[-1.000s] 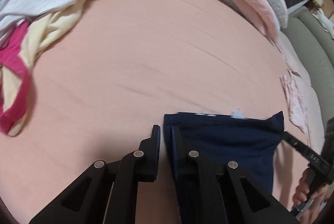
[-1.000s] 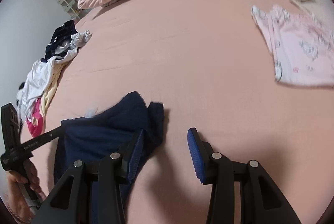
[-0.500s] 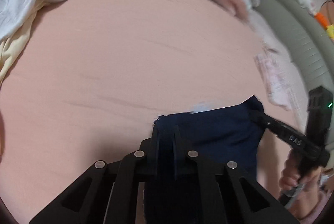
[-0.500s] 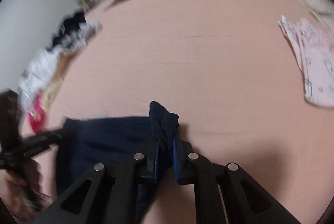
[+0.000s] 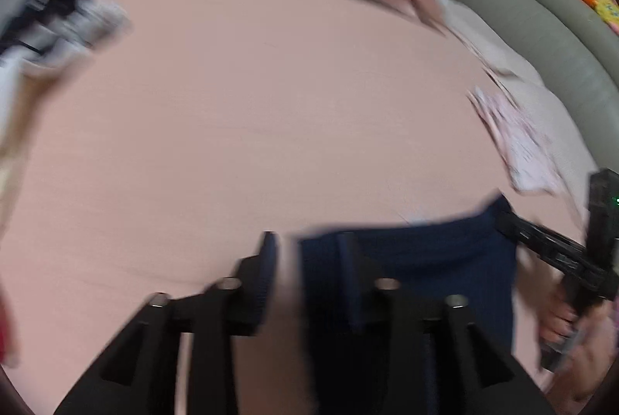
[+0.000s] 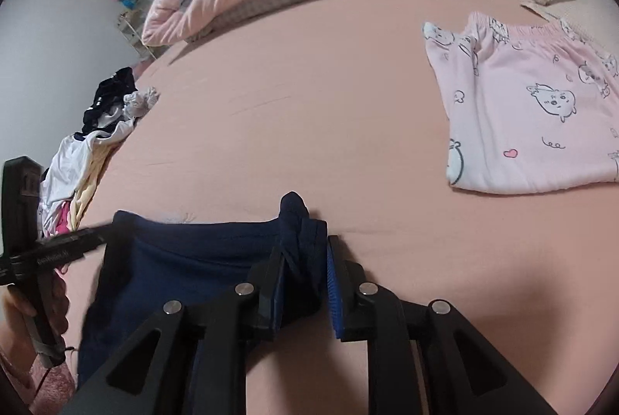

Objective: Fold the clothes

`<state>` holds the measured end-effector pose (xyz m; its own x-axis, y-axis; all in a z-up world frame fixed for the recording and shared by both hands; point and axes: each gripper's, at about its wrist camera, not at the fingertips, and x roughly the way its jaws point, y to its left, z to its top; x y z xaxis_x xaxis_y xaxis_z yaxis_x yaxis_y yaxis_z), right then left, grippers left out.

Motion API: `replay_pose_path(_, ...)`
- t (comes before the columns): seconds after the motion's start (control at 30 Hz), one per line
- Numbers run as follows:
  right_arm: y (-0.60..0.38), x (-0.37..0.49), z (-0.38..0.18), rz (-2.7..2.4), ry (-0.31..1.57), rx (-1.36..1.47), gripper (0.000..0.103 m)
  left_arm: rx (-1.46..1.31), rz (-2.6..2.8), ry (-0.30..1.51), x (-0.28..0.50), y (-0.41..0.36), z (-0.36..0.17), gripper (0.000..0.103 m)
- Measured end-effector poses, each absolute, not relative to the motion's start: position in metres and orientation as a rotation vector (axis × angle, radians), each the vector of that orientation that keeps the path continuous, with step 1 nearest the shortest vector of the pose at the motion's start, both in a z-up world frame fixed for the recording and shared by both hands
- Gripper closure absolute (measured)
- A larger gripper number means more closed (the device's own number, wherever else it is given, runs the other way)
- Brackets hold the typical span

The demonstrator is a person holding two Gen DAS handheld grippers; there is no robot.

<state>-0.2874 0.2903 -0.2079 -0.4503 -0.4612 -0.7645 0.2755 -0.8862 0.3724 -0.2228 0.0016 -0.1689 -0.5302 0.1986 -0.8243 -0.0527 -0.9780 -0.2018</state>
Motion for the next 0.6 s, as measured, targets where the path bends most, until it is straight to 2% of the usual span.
replay_pose_path(0.1,0.292,-0.284,-0.191,-2.412,-0.255,1.317,0.074,-1.433,2.643,-0.332,-0.215,-0.026,-0.162,0.060)
replay_pose_path(0.17,0.294,-0.281,-0.183,-2.453,-0.234,1.297,0.073,-1.457,2.481,-0.448,-0.215,-0.032,-0.172,0.060)
replay_pose_path(0.2,0.292,-0.280,-0.186,-2.415,-0.221,1.346,0.067,-1.449,2.435,-0.470,-0.210,-0.030,-0.178,0.060)
replay_pose_path(0.27,0.290,-0.276,-0.195,-2.348,-0.224,1.420,0.061,-1.448,2.491,-0.399,-0.196,-0.027,-0.184,0.060)
replay_pose_path(0.4,0.292,-0.272,-0.208,-2.309,-0.307,1.447,0.052,-1.422,2.461,-0.433,-0.189,-0.029,-0.188,0.060)
replay_pose_path(0.43,0.290,-0.275,-0.209,-2.308,-0.315,1.431,0.052,-1.419,2.448,-0.428,-0.192,-0.027,-0.189,0.062)
replay_pose_path(0.47,0.281,-0.279,-0.209,-2.286,-0.273,1.379,0.052,-1.417,2.436,-0.420,-0.194,-0.024,-0.190,0.069)
replay_pose_path(0.5,0.272,-0.283,-0.209,-2.260,-0.228,1.326,0.054,-1.430,2.460,-0.354,-0.196,-0.020,-0.189,0.082)
replay_pose_path(0.53,0.263,-0.287,-0.210,-2.234,-0.185,1.273,0.056,-1.440,2.485,-0.270,-0.197,-0.012,-0.188,0.083)
replay_pose_path(0.57,0.250,-0.290,-0.209,-2.254,-0.037,1.234,0.063,-1.448,2.507,-0.187,-0.197,-0.006,-0.187,0.082)
replay_pose_path(0.6,0.249,-0.293,-0.206,-2.281,-0.005,1.233,0.066,-1.464,2.521,-0.146,-0.195,-0.006,-0.185,0.082)
